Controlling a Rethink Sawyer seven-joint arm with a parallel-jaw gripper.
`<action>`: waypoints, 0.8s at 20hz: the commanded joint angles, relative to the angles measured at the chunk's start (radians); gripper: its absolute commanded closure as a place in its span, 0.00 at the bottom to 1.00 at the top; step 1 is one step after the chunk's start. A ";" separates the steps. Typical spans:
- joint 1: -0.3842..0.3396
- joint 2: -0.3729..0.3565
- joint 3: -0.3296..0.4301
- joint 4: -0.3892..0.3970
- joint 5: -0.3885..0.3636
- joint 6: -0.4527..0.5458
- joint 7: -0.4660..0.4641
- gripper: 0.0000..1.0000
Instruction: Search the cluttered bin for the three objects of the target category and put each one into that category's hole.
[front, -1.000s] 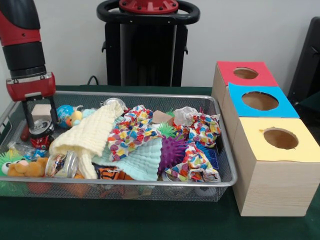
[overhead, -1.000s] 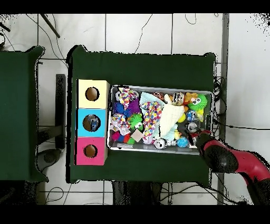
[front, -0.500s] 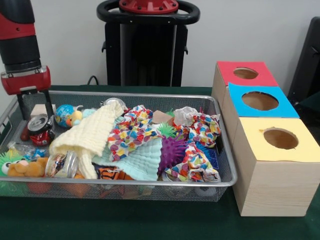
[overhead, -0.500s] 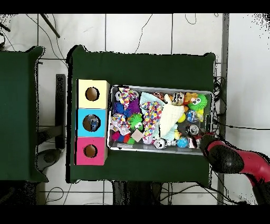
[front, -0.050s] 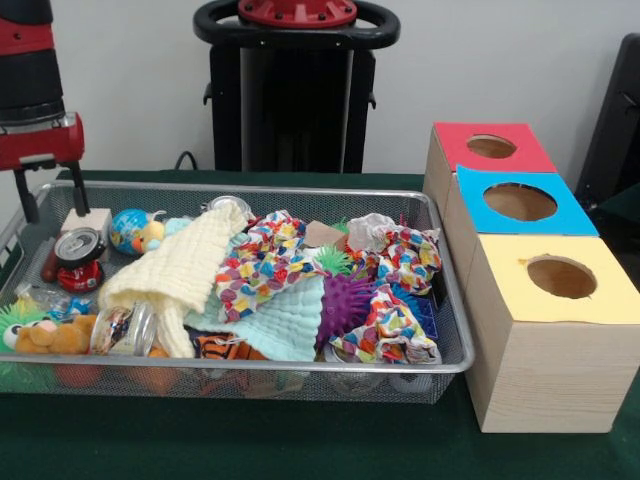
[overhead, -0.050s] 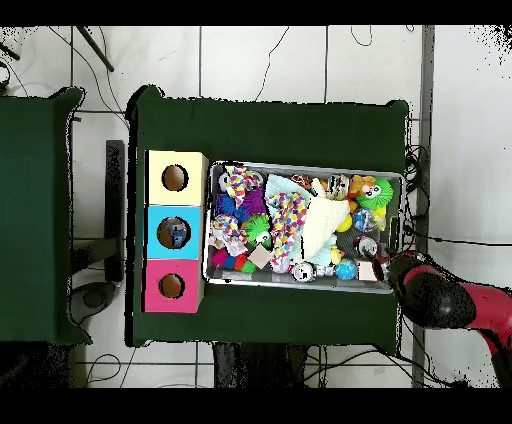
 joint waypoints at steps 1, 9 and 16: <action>0.020 -0.014 0.054 -0.060 0.015 0.095 -0.214 0.00; 0.100 0.092 -0.039 -0.183 0.013 0.046 -0.012 0.00; 0.169 0.089 -0.189 -0.221 0.096 -0.065 0.312 0.00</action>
